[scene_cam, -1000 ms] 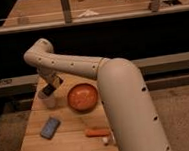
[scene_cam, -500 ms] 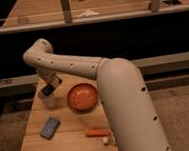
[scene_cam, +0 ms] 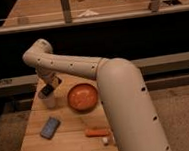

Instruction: Place the eraser in the ceramic cup

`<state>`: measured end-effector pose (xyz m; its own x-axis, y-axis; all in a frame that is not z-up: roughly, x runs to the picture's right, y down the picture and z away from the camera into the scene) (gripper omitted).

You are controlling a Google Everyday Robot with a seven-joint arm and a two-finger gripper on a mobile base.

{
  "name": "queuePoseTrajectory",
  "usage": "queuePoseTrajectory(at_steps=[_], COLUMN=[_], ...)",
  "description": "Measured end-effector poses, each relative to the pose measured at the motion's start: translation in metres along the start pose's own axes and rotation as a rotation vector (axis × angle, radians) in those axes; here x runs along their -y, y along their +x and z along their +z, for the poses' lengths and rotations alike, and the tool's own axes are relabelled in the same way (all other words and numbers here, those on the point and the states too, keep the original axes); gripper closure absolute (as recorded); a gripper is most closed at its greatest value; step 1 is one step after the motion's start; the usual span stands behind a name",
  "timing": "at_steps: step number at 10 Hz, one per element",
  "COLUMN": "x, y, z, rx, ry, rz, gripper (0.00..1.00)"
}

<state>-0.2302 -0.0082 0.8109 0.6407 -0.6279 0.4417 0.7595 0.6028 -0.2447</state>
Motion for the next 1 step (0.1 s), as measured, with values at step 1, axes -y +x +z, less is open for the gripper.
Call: queuePoseTrajectory(at_steps=[1], x=[0.0001], y=[-0.0002], z=[0.0001], rx=[0.001], ry=[0.002], rz=[-0.002], gripper=[0.93])
